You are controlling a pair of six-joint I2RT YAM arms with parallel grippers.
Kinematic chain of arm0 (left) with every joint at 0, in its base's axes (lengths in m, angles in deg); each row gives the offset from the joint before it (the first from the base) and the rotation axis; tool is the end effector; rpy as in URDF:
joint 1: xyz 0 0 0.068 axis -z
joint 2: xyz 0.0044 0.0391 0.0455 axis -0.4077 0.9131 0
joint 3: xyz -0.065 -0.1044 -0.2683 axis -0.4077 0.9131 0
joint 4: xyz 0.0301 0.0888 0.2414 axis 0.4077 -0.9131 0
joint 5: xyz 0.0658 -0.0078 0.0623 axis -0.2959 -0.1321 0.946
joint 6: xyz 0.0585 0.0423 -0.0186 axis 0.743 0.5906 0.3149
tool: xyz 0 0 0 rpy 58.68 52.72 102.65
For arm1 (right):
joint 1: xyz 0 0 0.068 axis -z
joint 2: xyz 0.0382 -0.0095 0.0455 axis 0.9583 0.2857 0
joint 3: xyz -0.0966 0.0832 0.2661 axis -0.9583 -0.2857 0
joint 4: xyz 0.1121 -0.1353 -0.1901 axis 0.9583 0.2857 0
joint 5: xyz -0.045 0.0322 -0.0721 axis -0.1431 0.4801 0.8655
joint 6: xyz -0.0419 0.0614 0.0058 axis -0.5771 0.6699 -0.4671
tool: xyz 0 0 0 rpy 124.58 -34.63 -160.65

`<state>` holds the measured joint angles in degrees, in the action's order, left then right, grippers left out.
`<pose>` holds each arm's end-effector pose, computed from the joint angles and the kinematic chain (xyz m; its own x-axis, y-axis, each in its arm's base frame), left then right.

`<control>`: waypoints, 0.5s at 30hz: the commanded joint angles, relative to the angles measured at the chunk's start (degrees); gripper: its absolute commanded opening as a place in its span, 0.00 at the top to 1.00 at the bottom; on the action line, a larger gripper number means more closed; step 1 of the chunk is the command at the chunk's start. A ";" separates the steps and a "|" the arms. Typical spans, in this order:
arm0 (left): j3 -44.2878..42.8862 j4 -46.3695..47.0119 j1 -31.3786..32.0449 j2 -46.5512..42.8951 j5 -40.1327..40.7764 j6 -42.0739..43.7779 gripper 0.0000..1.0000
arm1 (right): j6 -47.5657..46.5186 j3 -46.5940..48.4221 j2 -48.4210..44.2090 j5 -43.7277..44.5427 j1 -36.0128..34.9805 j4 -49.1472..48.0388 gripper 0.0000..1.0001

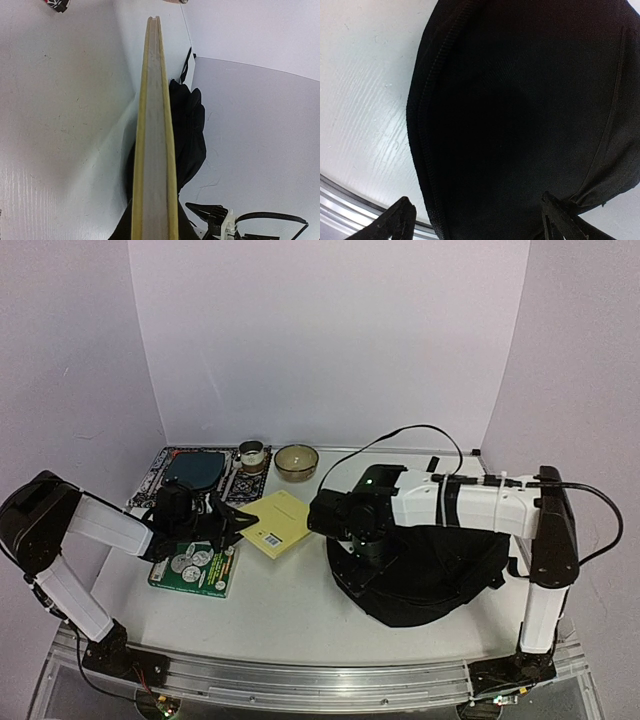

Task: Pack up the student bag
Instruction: Pick up the largest pocket of the bag from the student bag.

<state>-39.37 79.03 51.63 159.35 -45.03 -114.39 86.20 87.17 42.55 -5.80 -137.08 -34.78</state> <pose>0.2651 -0.1752 0.1769 -0.8772 -0.4795 -0.0228 -0.1348 0.2916 -0.9470 0.1986 0.3639 0.2337 -0.7211 -0.5607 -0.4068 -0.5790 0.8103 -0.0905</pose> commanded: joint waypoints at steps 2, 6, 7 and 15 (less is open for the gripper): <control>-3.66 1.33 -1.24 -4.30 -3.69 3.96 1.00 | -1.58 4.56 4.08 9.54 -0.86 11.79 0.17; -3.73 -0.19 -1.43 -5.13 -4.01 4.92 1.00 | -0.94 6.16 5.21 15.17 -0.84 14.52 0.27; -3.75 -0.53 -1.48 -5.28 -4.05 5.06 1.00 | -0.85 6.44 5.32 15.86 -0.84 14.96 0.32; -4.49 -2.48 -1.43 -6.50 -5.30 6.35 1.00 | -0.98 7.47 3.84 15.06 -0.86 14.30 0.69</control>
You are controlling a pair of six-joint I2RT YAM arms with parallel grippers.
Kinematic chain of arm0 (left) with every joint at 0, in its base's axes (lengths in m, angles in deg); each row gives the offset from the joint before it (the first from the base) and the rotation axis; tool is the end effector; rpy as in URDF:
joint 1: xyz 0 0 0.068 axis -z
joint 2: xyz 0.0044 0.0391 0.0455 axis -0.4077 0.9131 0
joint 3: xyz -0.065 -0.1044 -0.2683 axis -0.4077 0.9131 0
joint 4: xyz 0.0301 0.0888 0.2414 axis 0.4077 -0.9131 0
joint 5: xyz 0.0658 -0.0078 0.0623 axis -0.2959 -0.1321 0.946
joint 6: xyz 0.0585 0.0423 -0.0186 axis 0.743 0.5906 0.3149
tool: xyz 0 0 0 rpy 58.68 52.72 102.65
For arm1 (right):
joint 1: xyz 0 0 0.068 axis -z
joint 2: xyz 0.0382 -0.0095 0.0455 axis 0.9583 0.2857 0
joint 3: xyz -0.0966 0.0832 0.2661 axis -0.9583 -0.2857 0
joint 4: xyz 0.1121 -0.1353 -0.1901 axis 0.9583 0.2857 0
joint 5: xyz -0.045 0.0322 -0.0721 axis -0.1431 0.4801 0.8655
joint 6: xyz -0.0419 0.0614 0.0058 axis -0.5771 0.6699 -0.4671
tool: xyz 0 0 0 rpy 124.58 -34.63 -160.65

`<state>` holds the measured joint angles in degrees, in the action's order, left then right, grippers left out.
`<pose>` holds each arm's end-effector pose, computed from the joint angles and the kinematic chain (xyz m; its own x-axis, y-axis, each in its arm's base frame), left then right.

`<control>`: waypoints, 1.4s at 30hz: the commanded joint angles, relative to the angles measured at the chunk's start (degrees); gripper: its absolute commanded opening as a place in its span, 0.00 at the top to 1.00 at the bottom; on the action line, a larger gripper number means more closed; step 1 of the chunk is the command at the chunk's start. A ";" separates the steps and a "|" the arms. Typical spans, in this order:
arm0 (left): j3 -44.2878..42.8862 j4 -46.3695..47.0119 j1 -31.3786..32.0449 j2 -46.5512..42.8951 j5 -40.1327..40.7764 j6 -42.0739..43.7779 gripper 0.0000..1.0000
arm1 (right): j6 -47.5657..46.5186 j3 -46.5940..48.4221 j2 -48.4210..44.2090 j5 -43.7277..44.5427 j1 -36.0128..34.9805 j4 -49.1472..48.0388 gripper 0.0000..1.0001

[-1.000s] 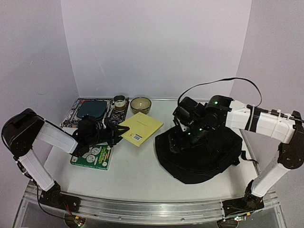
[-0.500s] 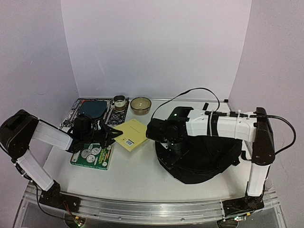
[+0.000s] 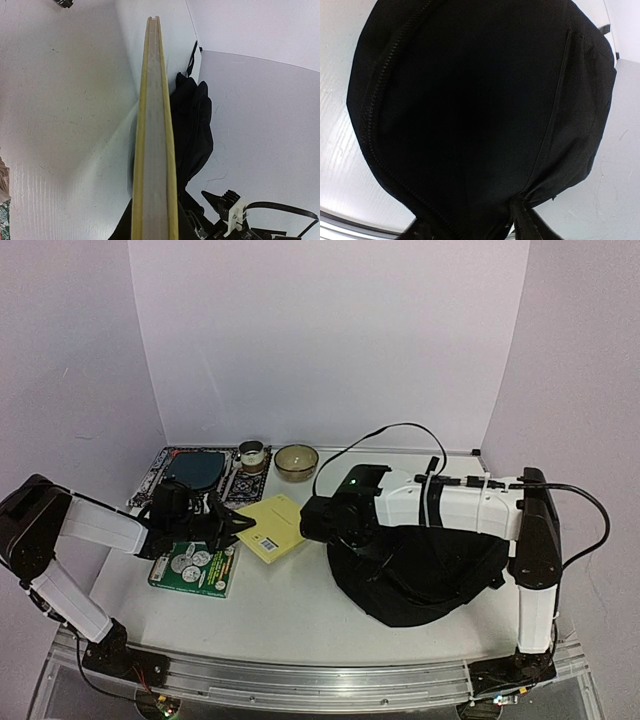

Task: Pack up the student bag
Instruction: Pick up the largest pocket of the bag from the student bag.

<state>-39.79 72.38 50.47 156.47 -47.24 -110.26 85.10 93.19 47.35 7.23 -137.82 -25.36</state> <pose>0.2599 -0.1678 0.1808 -0.8954 -0.4430 -0.0440 -0.1218 0.3388 -0.9330 0.2071 0.3635 0.2298 -0.6865 -0.6296 -0.3639 -0.5246 0.7753 -0.3517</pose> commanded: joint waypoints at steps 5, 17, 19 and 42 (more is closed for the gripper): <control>-4.21 3.17 -0.30 -5.29 -4.22 2.75 1.00 | -0.47 1.01 -0.42 0.86 -0.09 3.68 0.97; -2.22 -0.72 -0.23 -11.93 -5.75 4.16 1.00 | 2.59 8.45 -7.66 15.17 -0.13 -0.82 1.00; -2.31 -0.82 -0.20 -12.94 -6.05 3.36 1.00 | 2.83 8.72 -9.04 17.93 -0.09 -2.38 1.00; -13.83 -0.89 16.72 -5.70 0.13 1.47 1.00 | -1.25 1.63 -17.47 15.61 -0.11 -29.07 1.00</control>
<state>-46.22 64.90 65.59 147.37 -47.94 -110.98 84.18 95.78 33.60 23.81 -137.54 -47.19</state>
